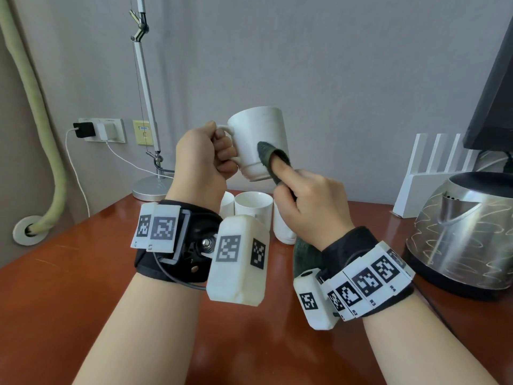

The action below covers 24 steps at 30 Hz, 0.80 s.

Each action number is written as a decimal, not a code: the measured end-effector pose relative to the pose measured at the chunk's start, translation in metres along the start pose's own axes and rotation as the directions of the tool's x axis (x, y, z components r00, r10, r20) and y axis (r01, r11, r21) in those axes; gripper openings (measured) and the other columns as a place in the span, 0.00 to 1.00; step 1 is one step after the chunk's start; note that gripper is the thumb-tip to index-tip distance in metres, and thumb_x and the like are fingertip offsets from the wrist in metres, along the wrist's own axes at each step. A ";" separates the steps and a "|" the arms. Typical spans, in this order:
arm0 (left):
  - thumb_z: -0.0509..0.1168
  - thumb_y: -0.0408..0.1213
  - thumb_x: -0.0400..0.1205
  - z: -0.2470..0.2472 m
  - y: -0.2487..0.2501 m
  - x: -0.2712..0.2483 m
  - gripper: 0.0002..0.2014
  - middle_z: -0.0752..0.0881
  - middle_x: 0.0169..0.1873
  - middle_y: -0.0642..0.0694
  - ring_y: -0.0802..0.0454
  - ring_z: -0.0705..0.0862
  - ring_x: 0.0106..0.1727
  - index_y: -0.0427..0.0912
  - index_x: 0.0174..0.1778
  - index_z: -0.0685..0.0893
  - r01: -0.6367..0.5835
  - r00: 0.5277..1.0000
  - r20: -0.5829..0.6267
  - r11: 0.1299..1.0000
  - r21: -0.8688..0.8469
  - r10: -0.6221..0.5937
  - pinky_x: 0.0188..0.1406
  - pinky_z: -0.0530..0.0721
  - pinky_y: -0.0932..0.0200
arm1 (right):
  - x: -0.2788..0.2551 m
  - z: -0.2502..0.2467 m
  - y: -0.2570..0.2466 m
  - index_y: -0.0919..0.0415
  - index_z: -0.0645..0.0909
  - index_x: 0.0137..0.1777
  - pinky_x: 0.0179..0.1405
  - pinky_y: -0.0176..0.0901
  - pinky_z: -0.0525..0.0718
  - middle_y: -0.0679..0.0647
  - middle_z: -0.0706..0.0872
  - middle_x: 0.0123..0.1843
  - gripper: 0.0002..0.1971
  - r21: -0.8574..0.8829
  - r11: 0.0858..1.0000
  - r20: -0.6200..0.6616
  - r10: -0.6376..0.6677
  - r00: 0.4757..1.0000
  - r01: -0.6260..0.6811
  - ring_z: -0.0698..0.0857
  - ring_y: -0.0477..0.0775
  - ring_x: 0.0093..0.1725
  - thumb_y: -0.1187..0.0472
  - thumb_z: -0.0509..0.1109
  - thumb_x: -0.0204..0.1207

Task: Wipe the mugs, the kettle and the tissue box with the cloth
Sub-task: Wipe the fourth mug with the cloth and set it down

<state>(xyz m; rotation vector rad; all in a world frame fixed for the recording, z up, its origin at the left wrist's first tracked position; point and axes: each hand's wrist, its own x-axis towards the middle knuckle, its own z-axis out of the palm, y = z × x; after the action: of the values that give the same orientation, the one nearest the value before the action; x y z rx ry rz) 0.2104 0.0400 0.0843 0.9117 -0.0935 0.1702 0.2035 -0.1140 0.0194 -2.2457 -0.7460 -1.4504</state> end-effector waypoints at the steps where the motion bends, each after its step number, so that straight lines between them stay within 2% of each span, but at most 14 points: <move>1: 0.49 0.36 0.90 0.000 0.000 0.000 0.20 0.62 0.15 0.54 0.59 0.59 0.14 0.45 0.30 0.66 0.000 1.000 0.002 1.000 -0.011 0.000 0.15 0.52 0.68 | 0.000 -0.001 0.002 0.57 0.84 0.66 0.22 0.36 0.58 0.47 0.64 0.25 0.26 -0.007 1.000 -0.015 0.019 1.000 -0.019 0.63 0.56 0.22 0.61 0.54 0.71; 3: 0.49 0.37 0.90 0.000 0.000 0.000 0.20 0.63 0.15 0.55 0.59 0.59 0.14 0.45 0.29 0.66 0.002 1.000 -0.003 0.999 -0.036 -0.002 0.15 0.52 0.68 | -0.001 -0.001 0.006 0.60 0.85 0.65 0.22 0.36 0.54 0.46 0.62 0.24 0.26 0.002 0.999 -0.033 0.032 0.999 -0.032 0.61 0.55 0.22 0.62 0.54 0.70; 10: 0.48 0.36 0.90 0.005 -0.001 0.000 0.20 0.61 0.13 0.55 0.59 0.58 0.13 0.45 0.29 0.64 0.011 1.000 0.005 1.000 0.000 -0.011 0.14 0.51 0.69 | -0.003 0.005 -0.004 0.50 0.85 0.65 0.20 0.38 0.66 0.46 0.63 0.25 0.27 -0.006 0.999 -0.003 -0.038 0.999 0.038 0.64 0.57 0.21 0.61 0.54 0.69; 14: 0.50 0.34 0.89 0.005 -0.001 0.000 0.20 0.61 0.14 0.55 0.59 0.59 0.14 0.45 0.28 0.65 -0.005 1.000 0.005 1.000 -0.004 0.005 0.13 0.51 0.69 | 0.003 -0.003 0.006 0.55 0.85 0.66 0.24 0.38 0.60 0.46 0.59 0.23 0.28 0.014 0.997 -0.071 0.079 0.994 -0.079 0.61 0.55 0.22 0.60 0.53 0.69; 17: 0.51 0.34 0.88 0.004 0.001 -0.001 0.19 0.62 0.14 0.55 0.59 0.59 0.14 0.45 0.28 0.65 -0.022 1.000 -0.016 0.999 -0.023 0.022 0.14 0.51 0.69 | 0.001 -0.005 0.009 0.58 0.86 0.64 0.24 0.38 0.57 0.46 0.53 0.21 0.27 0.060 0.995 -0.084 0.088 0.993 -0.083 0.59 0.54 0.22 0.61 0.54 0.69; 21: 0.50 0.31 0.86 0.006 -0.002 -0.002 0.18 0.61 0.15 0.54 0.59 0.57 0.15 0.45 0.28 0.65 -0.057 0.998 -0.027 0.998 0.025 0.057 0.15 0.50 0.68 | -0.001 0.001 -0.002 0.56 0.87 0.61 0.25 0.36 0.59 0.46 0.60 0.25 0.25 0.051 0.999 -0.067 0.013 0.998 -0.010 0.61 0.54 0.23 0.61 0.55 0.69; 24: 0.51 0.32 0.86 0.008 -0.005 -0.004 0.19 0.61 0.16 0.54 0.59 0.57 0.16 0.45 0.27 0.65 -0.056 0.998 -0.001 0.996 0.066 0.056 0.16 0.50 0.67 | 0.002 -0.001 -0.001 0.54 0.87 0.63 0.25 0.37 0.60 0.46 0.62 0.25 0.26 0.021 1.000 -0.057 0.012 0.998 -0.011 0.62 0.54 0.24 0.61 0.55 0.69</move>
<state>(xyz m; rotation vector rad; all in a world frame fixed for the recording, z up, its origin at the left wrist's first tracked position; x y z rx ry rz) 0.2070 0.0301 0.0847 0.9752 -0.1119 0.2279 0.2025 -0.1134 0.0218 -2.1802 -0.7255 -1.4884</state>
